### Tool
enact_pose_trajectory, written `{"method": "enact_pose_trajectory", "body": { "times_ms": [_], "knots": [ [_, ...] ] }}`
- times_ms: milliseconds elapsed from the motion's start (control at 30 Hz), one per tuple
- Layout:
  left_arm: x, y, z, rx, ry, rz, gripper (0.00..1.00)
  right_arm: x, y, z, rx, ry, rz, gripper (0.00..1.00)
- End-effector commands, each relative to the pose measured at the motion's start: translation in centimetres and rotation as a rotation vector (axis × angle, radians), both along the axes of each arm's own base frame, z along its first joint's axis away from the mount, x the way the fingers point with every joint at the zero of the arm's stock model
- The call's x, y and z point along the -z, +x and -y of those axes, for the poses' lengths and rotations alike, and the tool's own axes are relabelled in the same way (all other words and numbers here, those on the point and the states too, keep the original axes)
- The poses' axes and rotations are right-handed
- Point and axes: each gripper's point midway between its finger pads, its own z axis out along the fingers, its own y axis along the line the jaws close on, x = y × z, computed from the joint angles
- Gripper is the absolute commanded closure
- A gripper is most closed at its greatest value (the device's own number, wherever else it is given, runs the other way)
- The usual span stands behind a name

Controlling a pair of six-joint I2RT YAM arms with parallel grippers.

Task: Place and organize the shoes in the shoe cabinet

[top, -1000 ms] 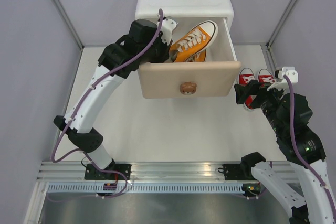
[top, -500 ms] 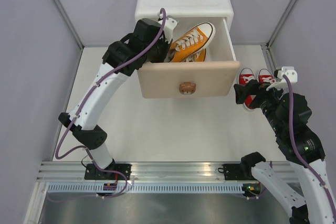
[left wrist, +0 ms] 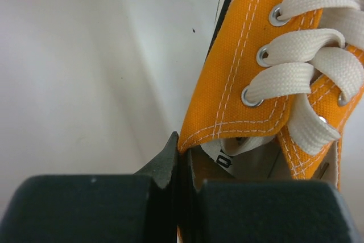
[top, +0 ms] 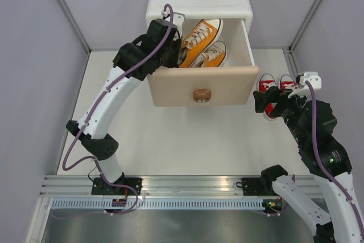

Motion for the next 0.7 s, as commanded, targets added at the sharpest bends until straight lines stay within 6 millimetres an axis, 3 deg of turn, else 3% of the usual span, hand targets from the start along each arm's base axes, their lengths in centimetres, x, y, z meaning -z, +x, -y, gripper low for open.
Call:
{"method": "enact_pose_trajectory", "body": {
  "times_ms": [0,433,667],
  "knots": [
    [-3.9,1.1,-1.9,-0.162,-0.117,0.095,0.98,-0.6,0.3,0.3,0.016,-0.006,0.027,0.02],
    [-2.3,0.8,-1.7,-0.234,-0.141,0.024,0.98,-0.8,0.1,0.2,0.009,-0.002,0.036,0.02],
    [-3.8,0.4,-1.1,-0.235,-0.206,0.037,0.98,-1.0,0.2,-0.2,-0.003,0.006,0.039,0.02]
  ]
}}
